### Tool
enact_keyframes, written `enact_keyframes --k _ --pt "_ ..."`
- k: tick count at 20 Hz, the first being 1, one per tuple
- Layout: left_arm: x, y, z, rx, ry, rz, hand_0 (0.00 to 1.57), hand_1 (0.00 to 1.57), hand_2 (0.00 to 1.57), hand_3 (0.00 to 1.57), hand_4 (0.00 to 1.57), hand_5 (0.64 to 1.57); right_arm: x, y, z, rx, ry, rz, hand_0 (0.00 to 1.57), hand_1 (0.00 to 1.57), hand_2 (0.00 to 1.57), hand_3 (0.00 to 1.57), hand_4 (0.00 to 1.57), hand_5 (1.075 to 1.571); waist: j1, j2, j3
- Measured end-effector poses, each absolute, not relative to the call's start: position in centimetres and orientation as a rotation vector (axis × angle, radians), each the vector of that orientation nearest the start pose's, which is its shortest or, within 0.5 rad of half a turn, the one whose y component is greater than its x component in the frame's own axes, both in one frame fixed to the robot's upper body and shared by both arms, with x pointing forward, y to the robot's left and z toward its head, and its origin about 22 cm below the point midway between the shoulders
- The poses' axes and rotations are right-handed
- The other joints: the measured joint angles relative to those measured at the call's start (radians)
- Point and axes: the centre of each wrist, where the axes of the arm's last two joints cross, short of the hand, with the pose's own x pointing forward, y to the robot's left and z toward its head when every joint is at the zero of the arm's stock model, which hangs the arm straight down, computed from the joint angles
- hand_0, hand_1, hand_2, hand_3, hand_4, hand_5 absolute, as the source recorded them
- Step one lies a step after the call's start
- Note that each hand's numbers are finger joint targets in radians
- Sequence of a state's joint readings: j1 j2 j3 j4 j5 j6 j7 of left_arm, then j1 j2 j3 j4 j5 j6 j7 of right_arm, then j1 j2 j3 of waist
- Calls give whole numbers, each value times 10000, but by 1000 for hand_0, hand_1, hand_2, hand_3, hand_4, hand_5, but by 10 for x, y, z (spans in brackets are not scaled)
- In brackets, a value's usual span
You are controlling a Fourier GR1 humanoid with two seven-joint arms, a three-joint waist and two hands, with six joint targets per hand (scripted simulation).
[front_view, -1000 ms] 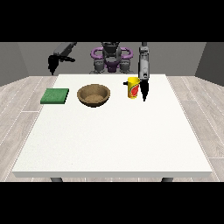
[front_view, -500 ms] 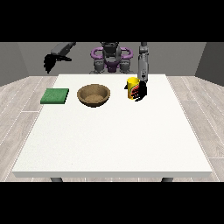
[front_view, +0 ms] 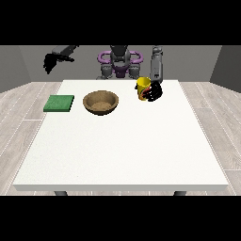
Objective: Pick the cup and pour the ball into the bowl, then pick the bowl and place it on the pad
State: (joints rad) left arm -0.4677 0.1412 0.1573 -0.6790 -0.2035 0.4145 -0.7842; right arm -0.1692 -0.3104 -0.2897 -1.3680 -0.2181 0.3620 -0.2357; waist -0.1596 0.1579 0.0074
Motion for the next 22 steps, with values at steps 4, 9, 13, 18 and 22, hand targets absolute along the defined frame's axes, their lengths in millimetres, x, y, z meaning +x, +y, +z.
enact_keyframes --k 4,9,13,18,22 --pt "351 308 -32 7564 -18115 -4179 1456 1456 1571 1571 1571 1296 273 -372 28 433 -17604 876 0 0 0 0 0 1569 259 -818 -17" --pt "382 314 17 8878 -17263 -5503 1473 1473 1571 1571 1571 1278 272 -374 12 514 -17250 689 0 0 0 0 0 1568 304 -1056 -44" --pt "394 291 32 9108 -16867 -6207 1473 1473 1571 1571 1571 1278 266 -386 -1 383 -17026 358 0 0 0 0 0 1568 542 -1293 -56" --pt "403 254 38 10115 -16419 -7025 1496 1496 1571 1571 1507 1245 266 -396 -3 538 -17012 317 0 0 0 0 0 1569 448 -1375 -62" --pt "410 220 43 11099 -15979 -8193 1537 1537 1571 1571 1571 1165 272 -398 0 539 -16782 324 0 0 0 0 0 1570 426 -1647 -61"
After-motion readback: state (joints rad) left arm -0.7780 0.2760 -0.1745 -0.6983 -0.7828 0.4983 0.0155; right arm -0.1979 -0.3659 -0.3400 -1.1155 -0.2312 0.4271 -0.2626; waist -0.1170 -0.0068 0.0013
